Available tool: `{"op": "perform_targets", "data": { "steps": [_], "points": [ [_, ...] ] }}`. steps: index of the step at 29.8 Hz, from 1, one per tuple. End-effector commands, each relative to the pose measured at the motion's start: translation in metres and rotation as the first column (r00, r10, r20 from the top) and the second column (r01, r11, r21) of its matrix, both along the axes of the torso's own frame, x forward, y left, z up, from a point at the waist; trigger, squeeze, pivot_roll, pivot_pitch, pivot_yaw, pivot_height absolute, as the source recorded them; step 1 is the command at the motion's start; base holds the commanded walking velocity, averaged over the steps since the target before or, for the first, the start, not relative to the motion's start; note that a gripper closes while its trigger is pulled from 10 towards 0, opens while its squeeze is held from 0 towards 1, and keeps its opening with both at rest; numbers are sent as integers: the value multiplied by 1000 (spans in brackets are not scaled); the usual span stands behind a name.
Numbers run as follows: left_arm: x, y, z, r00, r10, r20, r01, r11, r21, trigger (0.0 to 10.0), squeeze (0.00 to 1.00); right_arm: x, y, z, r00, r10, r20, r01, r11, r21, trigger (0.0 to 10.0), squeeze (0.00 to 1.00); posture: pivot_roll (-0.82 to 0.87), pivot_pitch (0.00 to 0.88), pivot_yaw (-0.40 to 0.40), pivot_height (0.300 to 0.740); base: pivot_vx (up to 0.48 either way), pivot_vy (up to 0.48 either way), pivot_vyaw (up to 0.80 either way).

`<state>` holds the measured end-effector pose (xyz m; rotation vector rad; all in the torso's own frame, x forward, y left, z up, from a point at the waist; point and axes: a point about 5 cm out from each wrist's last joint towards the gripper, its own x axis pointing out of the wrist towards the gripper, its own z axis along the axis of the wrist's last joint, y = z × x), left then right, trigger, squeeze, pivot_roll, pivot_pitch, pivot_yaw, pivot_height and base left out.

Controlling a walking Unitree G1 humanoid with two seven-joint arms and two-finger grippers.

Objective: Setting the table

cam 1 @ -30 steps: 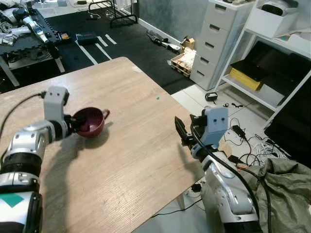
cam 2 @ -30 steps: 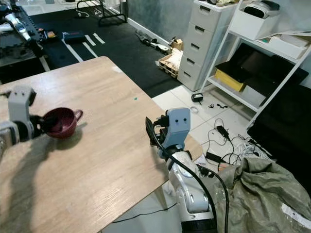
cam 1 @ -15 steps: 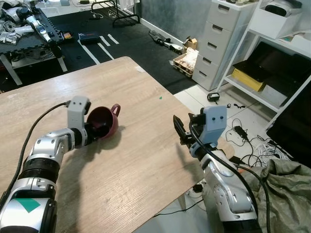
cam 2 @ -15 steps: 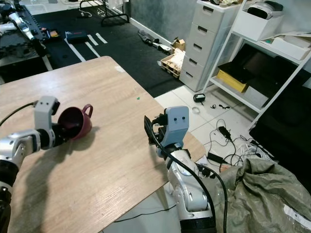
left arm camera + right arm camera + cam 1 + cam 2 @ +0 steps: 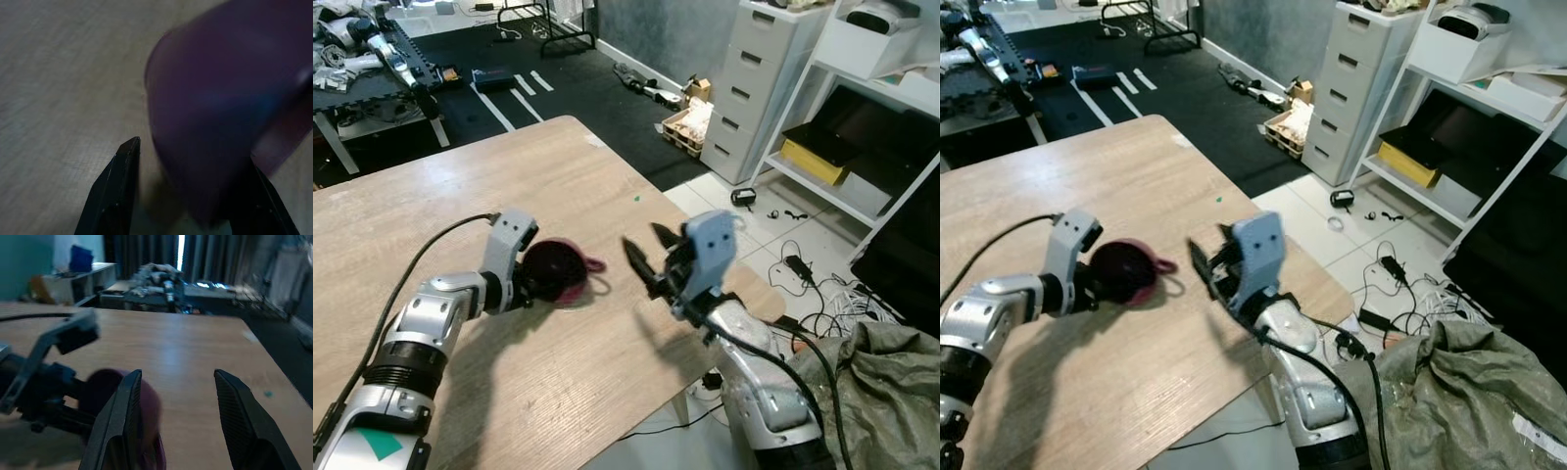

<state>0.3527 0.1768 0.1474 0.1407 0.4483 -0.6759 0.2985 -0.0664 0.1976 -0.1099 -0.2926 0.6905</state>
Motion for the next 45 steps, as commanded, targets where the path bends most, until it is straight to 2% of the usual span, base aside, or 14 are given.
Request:
{"op": "perform_targets", "data": {
  "steps": [1,2,3,8,13,14,17,18,20,22,30,32,38,45],
  "points": [
    [-17,-3,-36,987,-32,-160,39,998,41,10000,0,-5,8,-5,996,79,29,-77,994,-78,10000,0,-5,74,86,740,0,0,0],
    [-26,-5,-43,981,-71,-180,82,995,54,10000,0,-11,11,-13,981,171,87,-146,962,-233,10000,0,-4,75,86,740,0,0,0],
    [-26,-5,-43,981,-71,-180,82,995,54,10000,0,-11,11,-13,981,171,87,-146,962,-233,10000,0,-4,75,86,740,0,0,0],
    [-40,-3,-51,973,-95,-212,109,992,58,10000,0,-17,4,-30,954,265,144,-173,872,-458,10000,0,-4,77,80,740,0,0,0],
    [-41,9,-52,975,-37,-221,49,997,53,10000,0,-17,-4,-44,952,273,134,-162,829,-536,10000,0,-4,79,80,740,0,0,0],
    [-41,9,-52,975,-37,-221,49,997,53,10000,0,-17,-4,-44,952,273,134,-162,829,-536,10000,0,-4,79,80,740,0,0,0],
    [-26,39,-37,962,175,-212,-191,980,-58,10000,0,-15,-5,-50,970,214,117,-131,862,-490,10000,0,5,80,81,740,0,0,0],
    [-26,39,-37,962,175,-212,-191,980,-58,10000,0,-15,-5,-50,970,214,117,-131,862,-490,10000,0,5,80,81,740,0,0,0],
    [-21,57,-29,934,274,-228,-313,936,-158,10000,0,-14,-5,-54,976,189,111,-115,873,-475,10000,0,6,78,80,740,0,0,0],
    [-23,69,-29,918,312,-246,-363,910,-200,10000,0,-13,-3,-58,979,173,111,-103,880,-463,10000,0,10,77,77,740,0,0,0],
    [-35,67,-40,936,234,-262,-281,946,-159,10000,0,-1,10,-54,981,109,162,-30,906,-423,10000,0,11,73,76,740,0,0,0],
    [-33,65,-40,935,237,-266,-285,945,-160,10000,0,3,25,-48,976,93,198,-9,921,-389,10000,0,17,74,75,740,0,0,0],
    [-31,59,-38,940,219,-260,-269,947,-174,10000,0,-7,51,-43,966,130,225,-43,934,-354,10000,0,24,71,71,740,0,0,0],
    [-29,52,-36,948,200,-247,-247,952,-179,10000,0,-13,55,-44,976,138,168,-85,954,-289,10000,0,20,70,71,740,0,0,0]
  ]
}}
